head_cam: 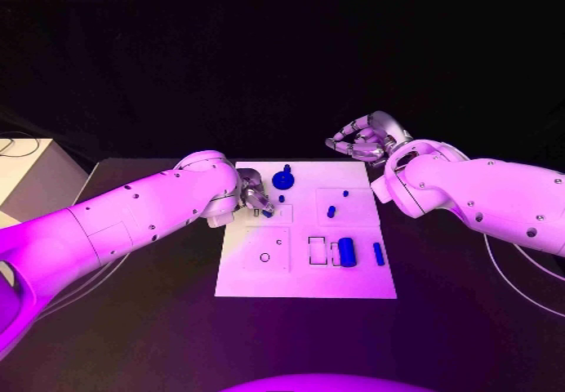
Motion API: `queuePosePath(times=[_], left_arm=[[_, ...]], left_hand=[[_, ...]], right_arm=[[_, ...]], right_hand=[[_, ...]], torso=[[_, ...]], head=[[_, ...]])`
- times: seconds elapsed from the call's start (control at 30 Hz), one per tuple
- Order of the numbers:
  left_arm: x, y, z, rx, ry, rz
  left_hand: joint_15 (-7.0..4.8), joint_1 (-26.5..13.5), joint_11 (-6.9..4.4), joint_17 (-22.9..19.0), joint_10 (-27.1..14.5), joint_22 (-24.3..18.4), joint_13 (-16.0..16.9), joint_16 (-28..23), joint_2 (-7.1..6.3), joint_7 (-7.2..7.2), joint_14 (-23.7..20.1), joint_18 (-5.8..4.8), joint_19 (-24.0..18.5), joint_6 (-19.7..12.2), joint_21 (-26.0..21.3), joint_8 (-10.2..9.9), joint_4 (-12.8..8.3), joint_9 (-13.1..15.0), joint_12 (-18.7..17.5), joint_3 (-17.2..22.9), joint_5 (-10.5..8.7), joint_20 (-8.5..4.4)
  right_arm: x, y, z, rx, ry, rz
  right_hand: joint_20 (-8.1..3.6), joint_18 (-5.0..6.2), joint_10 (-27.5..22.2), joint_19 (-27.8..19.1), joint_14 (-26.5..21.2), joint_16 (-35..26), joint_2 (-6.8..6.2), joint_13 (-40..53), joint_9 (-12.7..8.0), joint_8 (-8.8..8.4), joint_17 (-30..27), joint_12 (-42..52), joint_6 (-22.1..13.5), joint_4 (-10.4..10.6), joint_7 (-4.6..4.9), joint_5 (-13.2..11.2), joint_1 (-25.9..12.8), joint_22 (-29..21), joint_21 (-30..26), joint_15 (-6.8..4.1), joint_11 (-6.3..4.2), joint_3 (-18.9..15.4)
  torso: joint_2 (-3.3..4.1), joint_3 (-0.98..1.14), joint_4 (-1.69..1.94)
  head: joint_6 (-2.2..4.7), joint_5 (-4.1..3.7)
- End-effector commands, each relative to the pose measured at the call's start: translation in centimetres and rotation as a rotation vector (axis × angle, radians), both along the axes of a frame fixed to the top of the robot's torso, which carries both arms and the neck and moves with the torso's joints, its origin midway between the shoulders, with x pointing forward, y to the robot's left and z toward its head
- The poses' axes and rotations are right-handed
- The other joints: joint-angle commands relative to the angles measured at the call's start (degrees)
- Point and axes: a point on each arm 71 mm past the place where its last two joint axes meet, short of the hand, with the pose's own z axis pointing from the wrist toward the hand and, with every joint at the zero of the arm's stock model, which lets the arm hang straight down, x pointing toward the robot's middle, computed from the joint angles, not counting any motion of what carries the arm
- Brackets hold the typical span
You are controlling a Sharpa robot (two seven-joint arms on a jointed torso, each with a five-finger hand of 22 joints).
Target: Assemble the parts on the task board
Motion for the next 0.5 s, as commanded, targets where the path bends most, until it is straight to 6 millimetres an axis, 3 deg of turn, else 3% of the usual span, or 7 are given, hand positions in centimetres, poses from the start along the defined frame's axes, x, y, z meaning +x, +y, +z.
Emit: queuePosePath(times=[0.03, 0.5], left_arm=[[-0.04, 0.0, 0.33, -0.04, -0.028, 0.027], [-0.1, 0.05, 0.91, -0.094, -0.085, 0.07]], left_hand=[[-0.48, 0.16, -0.05, 15.09, 0.26, 4.99, 0.02, 0.19, 0.78, -3.03, 5.86, -0.66, 0.62, 3.47, 0.46, 0.34, -7.36, 9.11, -0.26, 6.94, 0.22, -0.12], [-0.64, 0.15, -0.19, 15.09, 0.79, 5.76, 0.77, 0.19, 0.57, -3.16, 5.86, -0.84, 1.16, 3.88, 0.8, 0.31, -7.72, 9.43, 0.21, 7.42, 0.55, -0.3]], right_arm=[[-0.05, 0.09, -0.01, -0.01, -0.002, 0.016], [-0.06, 0.06, -0.08, -0.01, -0.001, 0.015]], right_hand=[[-0.27, -0.78, -0.36, 4.42, 6.08, 0.24, 0.08, 6.57, 0.05, 0.14, 15.09, -0.26, -0.48, 0.08, 0.08, 0.26, -0.3, 12.57, -0.2, -0.05, 0.05, 0.2], [-0.27, -0.78, -0.36, 4.42, 6.08, 0.24, 0.08, 6.57, 0.05, 0.14, 15.09, -0.26, -0.48, 0.08, 0.08, 0.26, -0.3, 12.57, -0.2, -0.05, 0.05, 0.2]], torso=[[-0.07, -0.03, 0.04], [-0.03, 0.0, 0.01]], head=[[-0.05, -0.04], [0.0, 0.13]])
